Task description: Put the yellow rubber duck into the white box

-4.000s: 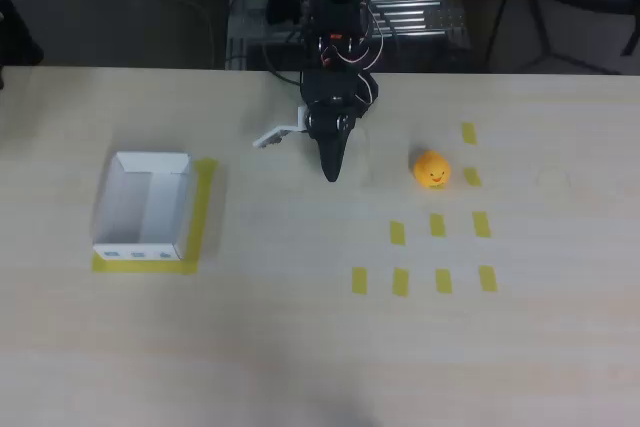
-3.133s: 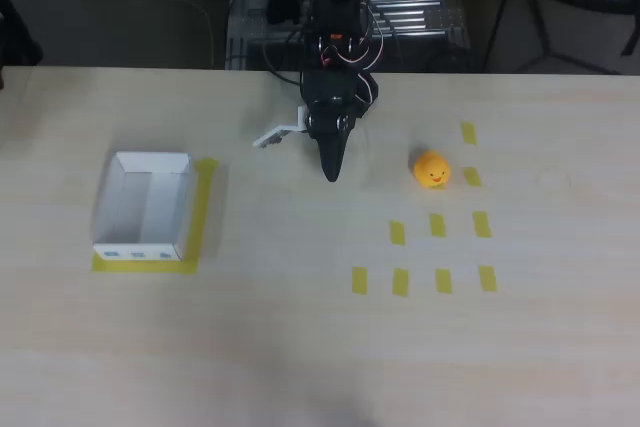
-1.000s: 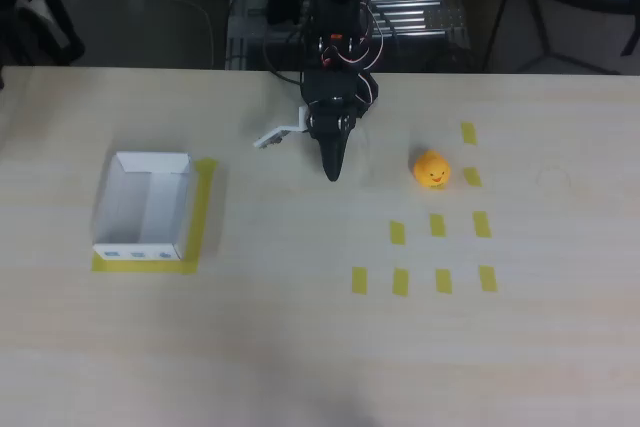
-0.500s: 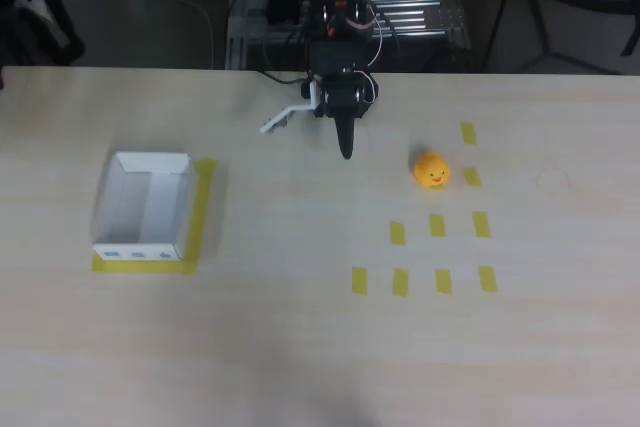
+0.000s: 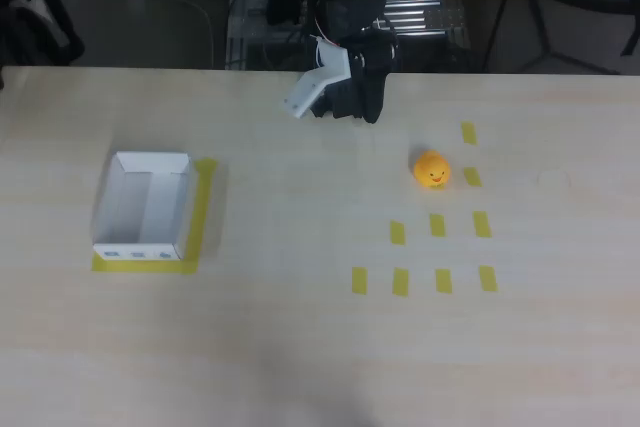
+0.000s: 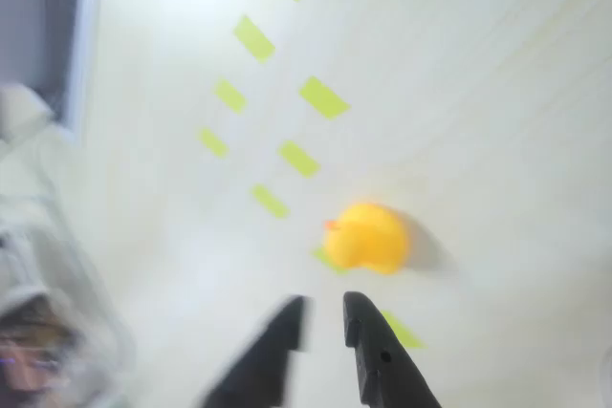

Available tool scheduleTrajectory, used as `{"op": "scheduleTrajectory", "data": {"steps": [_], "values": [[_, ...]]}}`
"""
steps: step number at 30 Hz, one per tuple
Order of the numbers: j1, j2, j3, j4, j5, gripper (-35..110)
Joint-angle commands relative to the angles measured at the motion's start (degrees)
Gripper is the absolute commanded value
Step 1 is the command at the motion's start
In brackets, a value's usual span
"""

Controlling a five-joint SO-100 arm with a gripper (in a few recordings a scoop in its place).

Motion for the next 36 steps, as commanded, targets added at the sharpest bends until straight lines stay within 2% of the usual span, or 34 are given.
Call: {"op": "scheduleTrajectory", "data": {"steps": [1,5,9,17,23,36], "values": [[-1.8,-6.2,-6.9,3.6,-10.6,34],[-5.8,-11.1,-4.5,4.0,-15.7,50],[-12.2,-17.1,-1.3,4.0,-16.8,55],[-22.4,-26.9,6.0,-3.0,-13.9,56],[-22.2,-31.3,8.8,-9.1,-13.3,56],[-23.3,-41.3,8.7,-15.9,-11.4,55]]}}
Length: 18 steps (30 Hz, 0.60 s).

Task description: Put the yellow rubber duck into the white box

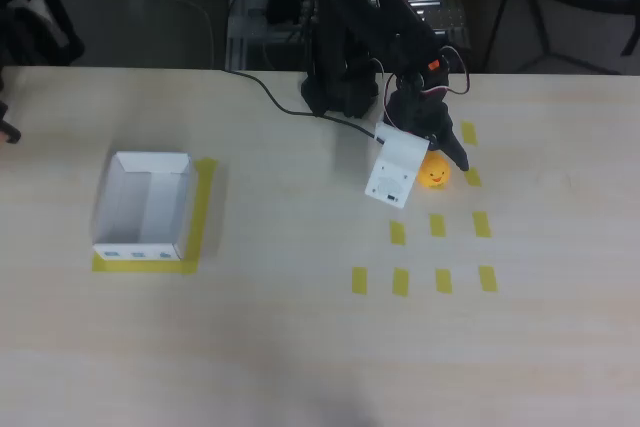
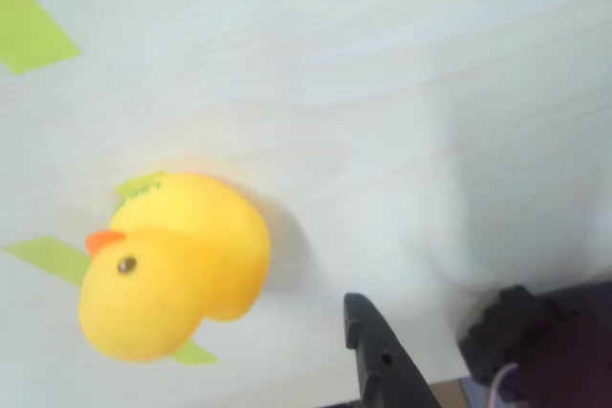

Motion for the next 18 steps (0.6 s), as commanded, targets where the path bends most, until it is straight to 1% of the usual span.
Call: {"op": "scheduleTrajectory", "data": {"steps": [1,10,18], "values": [[-2.5,-0.9,0.6,-1.8,1.1,55],[-5.4,-4.2,1.6,-5.7,3.4,55],[-5.4,-6.9,1.1,-8.2,4.1,55]]}}
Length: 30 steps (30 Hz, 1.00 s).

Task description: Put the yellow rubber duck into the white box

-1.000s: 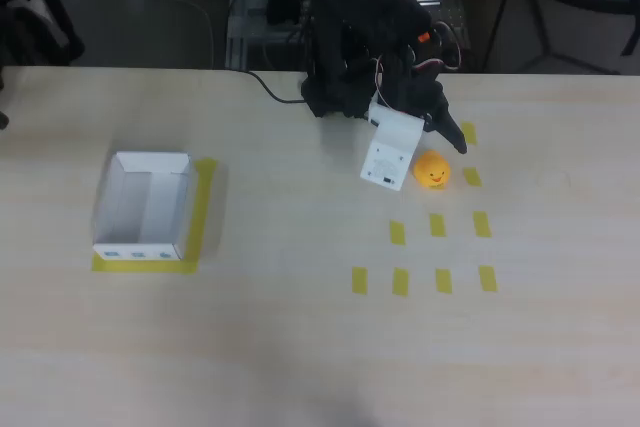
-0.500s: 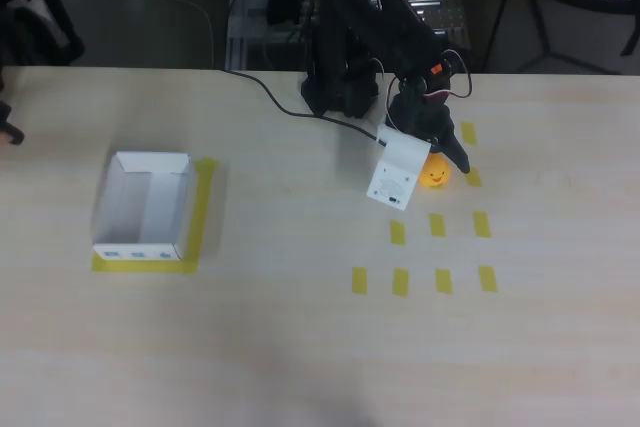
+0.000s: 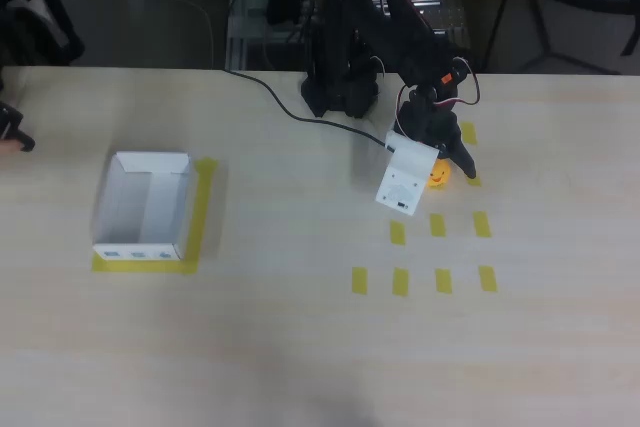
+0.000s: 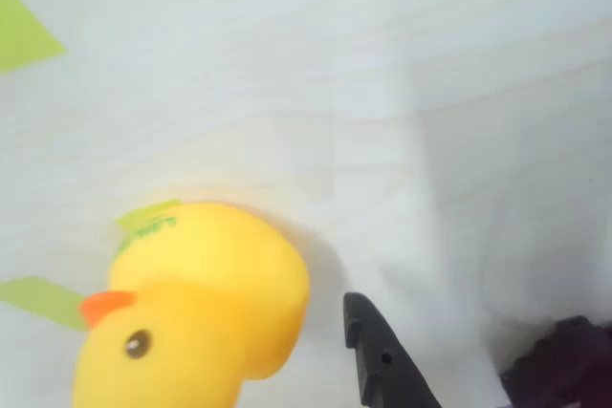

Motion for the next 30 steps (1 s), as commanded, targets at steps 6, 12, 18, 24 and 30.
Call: {"op": "scheduleTrajectory", "data": {"steps": [6,12,18,24,30], "values": [[-1.2,-1.1,-0.3,-1.7,0.4,53],[-0.8,-2.5,-0.8,-3.1,2.1,9],[-0.5,-3.0,-2.2,-3.2,3.5,0],[0.8,-1.0,-6.2,-1.2,6.0,0],[7.1,8.6,-24.4,10.7,10.3,0]]}}
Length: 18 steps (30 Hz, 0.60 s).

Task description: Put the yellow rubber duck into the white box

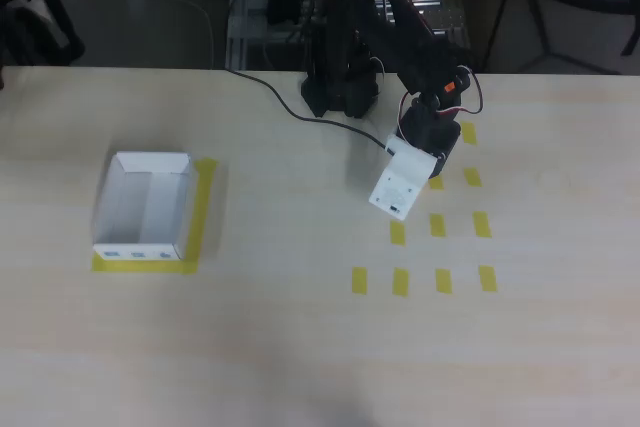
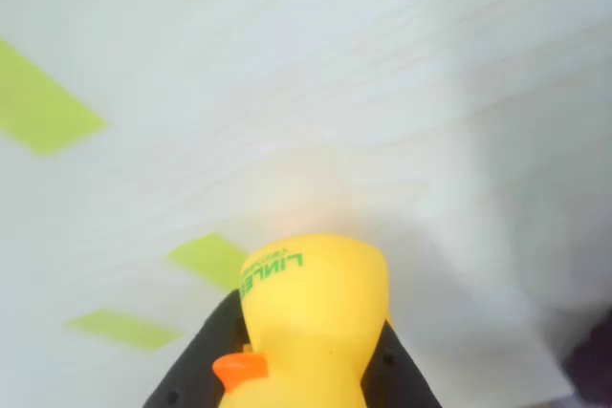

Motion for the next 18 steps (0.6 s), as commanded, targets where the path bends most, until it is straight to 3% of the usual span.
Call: {"op": "scheduleTrajectory", "data": {"steps": [1,5,9,14,18], "values": [[5.8,13.4,-21.4,10.0,2.8,0],[13.8,20.7,-38.2,16.6,3.3,0],[26.0,28.5,-45.4,15.9,2.7,0],[46.7,42.4,-38.4,9.0,2.7,0],[63.5,55.0,-21.9,-3.8,3.1,0]]}}
